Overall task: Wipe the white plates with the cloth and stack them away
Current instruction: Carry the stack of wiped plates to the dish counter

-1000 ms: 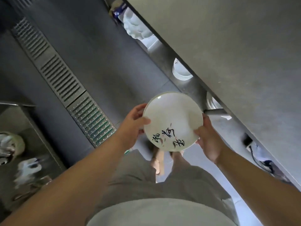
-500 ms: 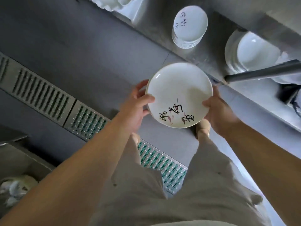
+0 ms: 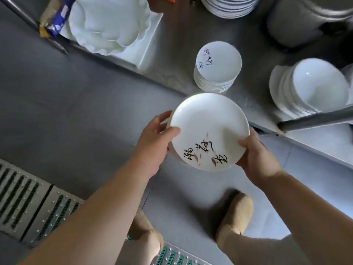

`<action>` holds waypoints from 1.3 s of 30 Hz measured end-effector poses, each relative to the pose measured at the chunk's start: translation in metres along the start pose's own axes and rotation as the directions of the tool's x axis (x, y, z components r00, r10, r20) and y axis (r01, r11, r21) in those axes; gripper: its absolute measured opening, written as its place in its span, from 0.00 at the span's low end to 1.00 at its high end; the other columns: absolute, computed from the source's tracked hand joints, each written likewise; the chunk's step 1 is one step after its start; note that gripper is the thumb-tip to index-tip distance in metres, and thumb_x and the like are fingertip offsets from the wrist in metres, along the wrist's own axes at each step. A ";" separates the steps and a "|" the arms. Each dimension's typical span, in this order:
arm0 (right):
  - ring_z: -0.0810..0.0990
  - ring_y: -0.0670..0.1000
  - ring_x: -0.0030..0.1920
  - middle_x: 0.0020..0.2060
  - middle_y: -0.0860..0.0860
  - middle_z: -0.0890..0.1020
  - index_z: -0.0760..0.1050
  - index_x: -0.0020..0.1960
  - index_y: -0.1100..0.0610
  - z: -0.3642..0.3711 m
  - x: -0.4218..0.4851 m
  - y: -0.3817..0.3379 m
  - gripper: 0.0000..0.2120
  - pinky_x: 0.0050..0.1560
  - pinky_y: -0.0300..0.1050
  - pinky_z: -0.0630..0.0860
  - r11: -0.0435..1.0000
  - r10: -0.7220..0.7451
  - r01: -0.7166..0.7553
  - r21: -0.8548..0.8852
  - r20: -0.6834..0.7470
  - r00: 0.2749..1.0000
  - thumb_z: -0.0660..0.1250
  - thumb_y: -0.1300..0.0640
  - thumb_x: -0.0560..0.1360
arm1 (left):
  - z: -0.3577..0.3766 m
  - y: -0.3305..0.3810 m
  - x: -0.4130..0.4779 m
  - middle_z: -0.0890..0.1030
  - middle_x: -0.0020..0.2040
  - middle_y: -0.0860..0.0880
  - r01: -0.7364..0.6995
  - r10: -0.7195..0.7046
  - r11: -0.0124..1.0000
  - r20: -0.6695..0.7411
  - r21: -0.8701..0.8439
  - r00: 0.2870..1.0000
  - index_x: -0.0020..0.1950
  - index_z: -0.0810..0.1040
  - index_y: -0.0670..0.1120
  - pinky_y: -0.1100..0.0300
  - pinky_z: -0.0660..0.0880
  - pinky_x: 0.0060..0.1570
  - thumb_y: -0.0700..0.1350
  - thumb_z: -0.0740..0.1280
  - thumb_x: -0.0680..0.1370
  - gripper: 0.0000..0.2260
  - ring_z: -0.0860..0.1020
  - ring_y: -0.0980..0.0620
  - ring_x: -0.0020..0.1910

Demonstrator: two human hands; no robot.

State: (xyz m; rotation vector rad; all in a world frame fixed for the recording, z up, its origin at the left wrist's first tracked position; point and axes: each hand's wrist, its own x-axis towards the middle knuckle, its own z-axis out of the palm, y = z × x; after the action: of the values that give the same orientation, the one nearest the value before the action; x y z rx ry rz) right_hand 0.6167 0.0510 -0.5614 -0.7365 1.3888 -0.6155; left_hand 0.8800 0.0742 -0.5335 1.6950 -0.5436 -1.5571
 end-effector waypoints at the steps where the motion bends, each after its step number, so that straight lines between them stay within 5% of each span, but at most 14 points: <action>1: 0.82 0.62 0.59 0.59 0.53 0.84 0.80 0.60 0.35 -0.004 0.018 0.000 0.26 0.50 0.56 0.83 1.000 -0.019 0.019 -0.004 0.004 1.000 0.64 0.44 0.62 | 0.004 -0.001 0.017 0.86 0.54 0.61 -0.040 0.040 0.999 -0.005 0.034 0.999 0.57 0.81 0.70 0.50 0.83 0.45 0.56 0.72 0.62 0.23 0.85 0.59 0.51; 9: 0.87 0.61 0.54 0.57 0.55 0.85 0.82 0.56 0.40 -0.029 0.151 -0.033 0.19 0.47 0.58 0.85 0.964 -0.265 0.263 -0.031 -0.042 0.963 0.64 0.45 0.67 | 0.044 0.028 0.159 0.88 0.47 0.57 -0.253 0.250 0.966 0.052 0.062 0.967 0.60 0.83 0.59 0.56 0.83 0.36 0.52 0.70 0.69 0.19 0.86 0.58 0.41; 13: 0.87 0.64 0.49 0.54 0.62 0.85 0.78 0.61 0.53 -0.031 0.211 -0.061 0.28 0.43 0.55 0.84 0.943 -0.334 0.329 -0.059 -0.125 0.934 0.65 0.43 0.65 | 0.061 0.057 0.215 0.88 0.47 0.55 -0.298 0.296 0.954 0.049 0.042 0.954 0.52 0.84 0.58 0.48 0.86 0.44 0.53 0.70 0.69 0.13 0.86 0.49 0.50; 19: 0.86 0.59 0.40 0.39 0.55 0.85 0.82 0.53 0.53 -0.028 0.270 -0.103 0.23 0.41 0.53 0.84 0.954 -0.301 0.298 -0.047 -0.179 0.937 0.66 0.42 0.63 | 0.083 0.087 0.281 0.82 0.59 0.50 -0.274 0.274 0.960 0.007 0.065 0.962 0.49 0.80 0.58 0.46 0.85 0.46 0.54 0.69 0.73 0.07 0.81 0.44 0.58; 27: 0.87 0.56 0.40 0.35 0.52 0.87 0.80 0.54 0.52 -0.026 0.293 -0.110 0.20 0.41 0.52 0.86 0.974 -0.225 0.219 -0.048 -0.191 0.956 0.63 0.42 0.68 | 0.109 0.085 0.320 0.81 0.55 0.48 -0.289 0.315 0.923 -0.068 0.256 0.947 0.58 0.75 0.54 0.43 0.79 0.61 0.54 0.59 0.82 0.09 0.80 0.44 0.56; 33: 0.87 0.59 0.49 0.51 0.56 0.85 0.75 0.64 0.54 -0.025 0.300 -0.110 0.27 0.48 0.56 0.87 0.965 -0.234 0.200 -0.169 -0.212 0.949 0.57 0.40 0.72 | 0.115 0.083 0.334 0.75 0.46 0.56 -0.318 0.369 0.876 -0.079 0.364 0.926 0.58 0.73 0.53 0.55 0.67 0.43 0.54 0.57 0.84 0.09 0.73 0.55 0.46; 39: 0.87 0.59 0.50 0.52 0.57 0.86 0.77 0.62 0.55 -0.032 0.300 -0.108 0.27 0.55 0.58 0.85 0.935 -0.281 0.219 -0.279 -0.206 0.937 0.54 0.41 0.72 | 0.115 0.077 0.335 0.76 0.48 0.57 -0.330 0.379 0.849 -0.040 0.412 0.925 0.59 0.74 0.56 0.58 0.65 0.38 0.54 0.57 0.82 0.10 0.73 0.55 0.47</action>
State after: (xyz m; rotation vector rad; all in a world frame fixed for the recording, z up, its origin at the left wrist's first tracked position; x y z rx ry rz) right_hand 0.6176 -0.2497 -0.6708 -1.0850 1.6324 -0.7570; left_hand 0.8381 -0.2512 -0.6880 1.8377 -1.1058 -1.1167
